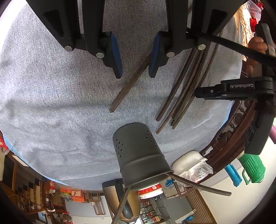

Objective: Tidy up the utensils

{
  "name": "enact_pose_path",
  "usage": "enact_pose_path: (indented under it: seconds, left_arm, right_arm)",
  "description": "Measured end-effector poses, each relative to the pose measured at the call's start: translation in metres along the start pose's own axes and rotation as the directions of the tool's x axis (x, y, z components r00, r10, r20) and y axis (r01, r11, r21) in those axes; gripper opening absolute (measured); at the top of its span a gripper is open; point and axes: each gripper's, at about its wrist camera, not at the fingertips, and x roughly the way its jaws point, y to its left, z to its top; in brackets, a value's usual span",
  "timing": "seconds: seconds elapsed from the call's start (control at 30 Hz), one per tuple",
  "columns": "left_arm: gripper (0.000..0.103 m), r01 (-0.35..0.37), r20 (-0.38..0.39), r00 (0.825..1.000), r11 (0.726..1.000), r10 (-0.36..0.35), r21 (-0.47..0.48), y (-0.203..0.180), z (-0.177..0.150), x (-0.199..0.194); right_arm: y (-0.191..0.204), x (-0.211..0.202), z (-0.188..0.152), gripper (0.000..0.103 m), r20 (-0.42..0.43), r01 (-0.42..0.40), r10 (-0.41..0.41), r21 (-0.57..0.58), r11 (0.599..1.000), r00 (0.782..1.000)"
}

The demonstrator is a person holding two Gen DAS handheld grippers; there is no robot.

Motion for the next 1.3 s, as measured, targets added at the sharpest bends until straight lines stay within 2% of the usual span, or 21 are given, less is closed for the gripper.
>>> enact_pose_path:
  seconds: [0.37,0.53,0.57,0.7,0.77,0.8,0.83,0.93,1.0,1.13,1.3]
  left_arm:
    - [0.037,-0.058,-0.010,0.998,0.998,0.058,0.008,-0.012,0.041,0.022]
    - [0.037,-0.047,-0.001,0.999,0.999,0.047,0.000,-0.012,0.057,0.027]
    - [0.035,-0.038,0.003,0.999,0.999,0.038,-0.002,-0.012,0.058,0.027]
    - [0.009,-0.005,0.016,1.000,1.000,0.005,-0.002,-0.011,0.069,0.033]
    - [0.006,0.008,0.023,1.000,1.000,-0.008,0.007,-0.011,0.070,0.035]
    - [0.006,0.012,0.026,1.000,1.000,-0.012,0.012,-0.011,0.070,0.036]
    - [0.006,0.014,0.031,0.999,1.000,-0.014,0.013,-0.011,0.069,0.035]
    - [0.006,0.016,0.060,0.998,1.000,-0.015,0.000,-0.007,0.059,0.024]
    - [0.005,0.025,0.104,0.994,1.000,-0.025,-0.002,-0.007,0.053,0.006]
    - [0.005,0.036,0.203,0.979,0.999,-0.035,0.002,-0.006,0.039,-0.038]
    - [0.005,0.052,0.346,0.937,0.999,-0.054,0.016,-0.011,0.025,-0.105]
  right_arm:
    - [-0.004,-0.002,0.000,0.035,-0.006,-0.027,0.027,0.009,1.000,1.000]
    - [-0.011,0.002,0.012,0.034,-0.058,-0.045,0.051,0.093,0.995,0.997]
    - [-0.013,0.003,0.016,0.034,-0.065,-0.042,0.050,0.106,0.993,0.997]
    - [-0.011,0.010,0.029,0.035,-0.095,0.005,0.009,0.143,0.990,0.995]
    - [-0.004,0.014,0.033,0.036,-0.112,0.043,-0.029,0.126,0.991,0.993]
    - [-0.001,0.015,0.034,0.030,-0.121,0.062,-0.048,0.117,0.991,0.991]
    - [0.002,0.017,0.035,0.017,-0.129,0.085,-0.071,0.104,0.991,0.989]
    - [0.002,0.018,0.036,0.015,-0.136,0.069,-0.053,0.114,0.991,0.989]
    - [0.000,0.013,0.037,0.014,-0.117,0.040,-0.025,0.133,0.990,0.993]
    - [0.002,-0.016,0.044,0.011,-0.024,-0.020,0.023,0.124,0.992,0.999]
    - [0.013,-0.066,0.054,0.006,0.130,-0.075,0.065,0.074,0.994,0.989]
